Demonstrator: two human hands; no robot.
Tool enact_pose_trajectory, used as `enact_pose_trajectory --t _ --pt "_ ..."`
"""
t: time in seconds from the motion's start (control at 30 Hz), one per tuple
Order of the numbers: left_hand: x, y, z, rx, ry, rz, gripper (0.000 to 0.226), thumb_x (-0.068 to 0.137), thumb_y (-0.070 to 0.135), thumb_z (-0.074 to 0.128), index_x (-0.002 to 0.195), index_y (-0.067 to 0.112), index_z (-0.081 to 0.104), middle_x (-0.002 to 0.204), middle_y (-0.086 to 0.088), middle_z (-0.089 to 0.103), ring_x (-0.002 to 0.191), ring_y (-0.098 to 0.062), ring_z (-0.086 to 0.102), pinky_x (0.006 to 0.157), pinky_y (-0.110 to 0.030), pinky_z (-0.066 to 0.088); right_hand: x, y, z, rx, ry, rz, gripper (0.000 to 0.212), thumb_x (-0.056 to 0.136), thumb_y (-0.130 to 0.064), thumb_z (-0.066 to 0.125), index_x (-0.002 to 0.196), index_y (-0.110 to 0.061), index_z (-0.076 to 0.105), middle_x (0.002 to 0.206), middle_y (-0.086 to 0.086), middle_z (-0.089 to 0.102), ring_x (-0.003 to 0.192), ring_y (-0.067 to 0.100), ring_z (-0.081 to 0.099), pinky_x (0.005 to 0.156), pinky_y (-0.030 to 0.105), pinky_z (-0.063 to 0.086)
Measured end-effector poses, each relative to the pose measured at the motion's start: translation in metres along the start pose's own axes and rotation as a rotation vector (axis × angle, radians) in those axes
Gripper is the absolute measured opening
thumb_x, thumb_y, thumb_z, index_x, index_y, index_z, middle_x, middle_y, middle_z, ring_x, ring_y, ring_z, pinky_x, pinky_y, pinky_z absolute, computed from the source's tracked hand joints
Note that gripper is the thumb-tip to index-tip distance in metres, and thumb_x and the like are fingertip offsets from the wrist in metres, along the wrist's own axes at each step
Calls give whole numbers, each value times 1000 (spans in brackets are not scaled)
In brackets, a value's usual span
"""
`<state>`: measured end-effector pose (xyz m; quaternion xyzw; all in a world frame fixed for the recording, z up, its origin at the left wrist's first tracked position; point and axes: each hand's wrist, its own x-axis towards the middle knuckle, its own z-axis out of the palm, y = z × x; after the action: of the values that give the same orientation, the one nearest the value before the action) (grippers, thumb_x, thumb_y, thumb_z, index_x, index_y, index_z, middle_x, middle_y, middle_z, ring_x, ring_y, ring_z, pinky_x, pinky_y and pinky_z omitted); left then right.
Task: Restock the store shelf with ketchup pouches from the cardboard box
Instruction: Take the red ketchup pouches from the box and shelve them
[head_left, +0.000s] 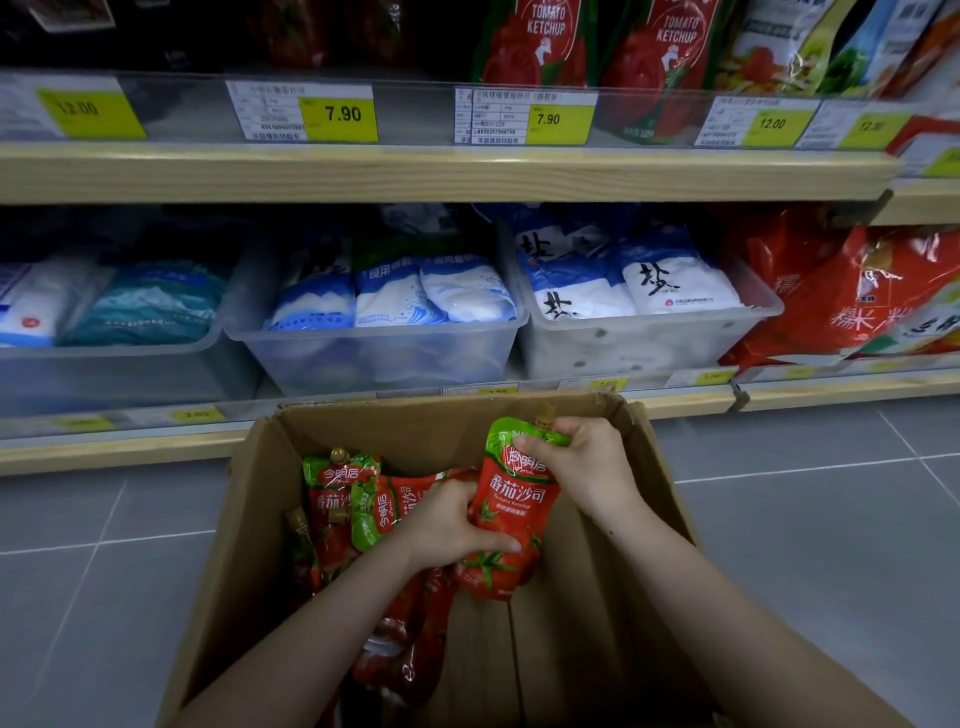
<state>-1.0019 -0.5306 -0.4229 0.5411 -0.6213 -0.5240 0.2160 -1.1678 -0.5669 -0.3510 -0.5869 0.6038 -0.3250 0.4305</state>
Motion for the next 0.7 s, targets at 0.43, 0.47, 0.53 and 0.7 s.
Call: enact_pose_trajectory --t 0.43,0.47,0.53,0.7 --pt "-10 -13 -6 -174 -42 -18 42 62 23 86 99 26 68 100 11 72 95 -5 67 77 -17 53 10 1 -17 214 -161 18 22 78 -27 69 75 -5 71 64 1 72 60 11 67 55 17 52" --pt "-10 -14 -5 -180 -28 -16 41 62 22 85 99 25 68 99 10 73 94 -5 67 77 -18 53 8 1 -17 253 -175 26 15 78 -24 69 76 -9 71 62 -3 72 60 7 67 52 14 51" --pt "-11 -14 -4 -214 4 -10 37 63 19 84 96 25 68 96 10 73 93 -7 68 77 -19 54 4 8 -15 334 -198 43 4 79 -18 68 82 -16 71 65 -8 73 64 2 68 51 12 50" --pt "-9 -8 0 -286 9 2 34 65 13 83 95 22 69 95 5 74 92 -13 69 77 -22 55 0 16 -11 342 -116 34 18 86 -22 61 82 -6 70 75 1 73 72 8 69 59 17 55"
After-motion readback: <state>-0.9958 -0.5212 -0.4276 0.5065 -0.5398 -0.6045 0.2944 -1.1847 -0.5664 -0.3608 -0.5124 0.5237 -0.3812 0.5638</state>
